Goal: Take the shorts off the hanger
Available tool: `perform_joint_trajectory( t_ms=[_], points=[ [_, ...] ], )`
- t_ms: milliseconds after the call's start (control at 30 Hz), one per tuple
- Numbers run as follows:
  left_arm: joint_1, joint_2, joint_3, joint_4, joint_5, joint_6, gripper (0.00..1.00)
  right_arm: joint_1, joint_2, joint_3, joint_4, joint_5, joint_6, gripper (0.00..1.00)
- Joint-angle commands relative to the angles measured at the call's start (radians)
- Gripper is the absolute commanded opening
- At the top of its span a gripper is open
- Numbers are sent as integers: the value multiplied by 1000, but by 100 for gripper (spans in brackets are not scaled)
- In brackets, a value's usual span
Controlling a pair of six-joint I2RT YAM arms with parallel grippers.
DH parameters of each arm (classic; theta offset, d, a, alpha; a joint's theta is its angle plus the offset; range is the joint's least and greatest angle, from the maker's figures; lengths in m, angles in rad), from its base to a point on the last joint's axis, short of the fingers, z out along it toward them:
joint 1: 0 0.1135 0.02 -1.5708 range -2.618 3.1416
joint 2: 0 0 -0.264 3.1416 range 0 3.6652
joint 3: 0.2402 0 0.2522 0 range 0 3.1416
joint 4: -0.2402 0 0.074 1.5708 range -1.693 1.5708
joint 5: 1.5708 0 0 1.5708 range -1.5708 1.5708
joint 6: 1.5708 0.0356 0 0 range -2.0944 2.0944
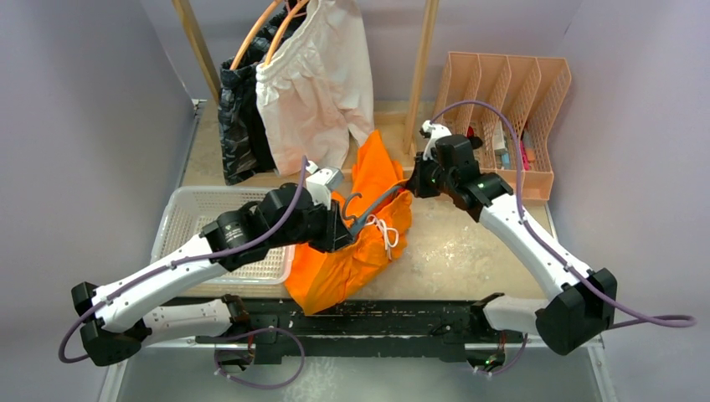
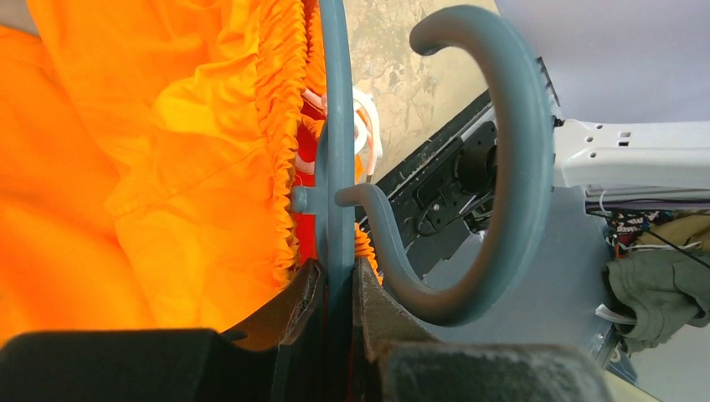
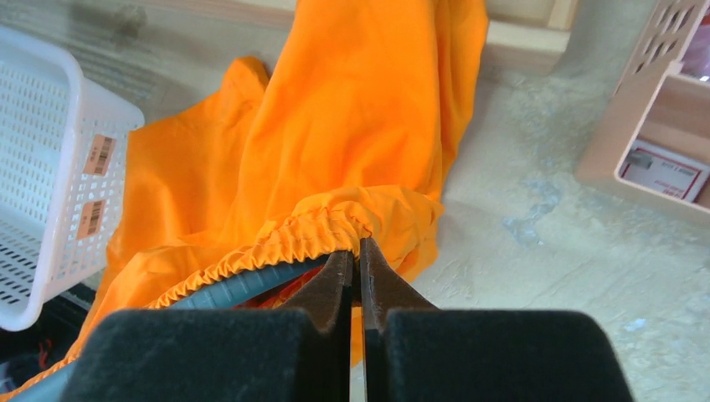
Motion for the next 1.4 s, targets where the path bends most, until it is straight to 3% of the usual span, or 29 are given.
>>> perform_joint_trajectory(
  t_ms=[0,200,333,467,600,800,900,1000,1200,1300,1367],
  points=[
    [-12,-105,26,68,60,-15,0,-98,-22,-68,74,19,27,0],
    [-12,-166,40,32,-7,3,0,-278,1,-127,87,-125,29,0],
    [-12,-181,45,21,-47,19,0,-282,20,-121,130,-304,-30,0],
    [-12,-178,40,62,-54,21,0,-281,-26,-183,187,-371,-18,0],
    [-12,-203,21,140,-29,19,0,-282,8,-203,111,-242,19,0],
    [-12,-212,56,101,-55,31,0,-282,50,-103,19,33,14,0],
    [-12,-210,62,87,-68,31,0,-282,53,-57,3,76,13,0],
    [-11,-197,47,90,-83,23,0,-282,20,-51,61,-27,-13,0],
    [-12,-133,21,153,-117,8,0,-281,-13,-158,174,-473,3,0],
    [-12,-84,14,171,-152,-13,0,-281,-27,-217,191,-486,45,11],
    [-12,-44,19,167,-182,-26,0,-281,-46,-219,162,-417,49,33]
  ],
)
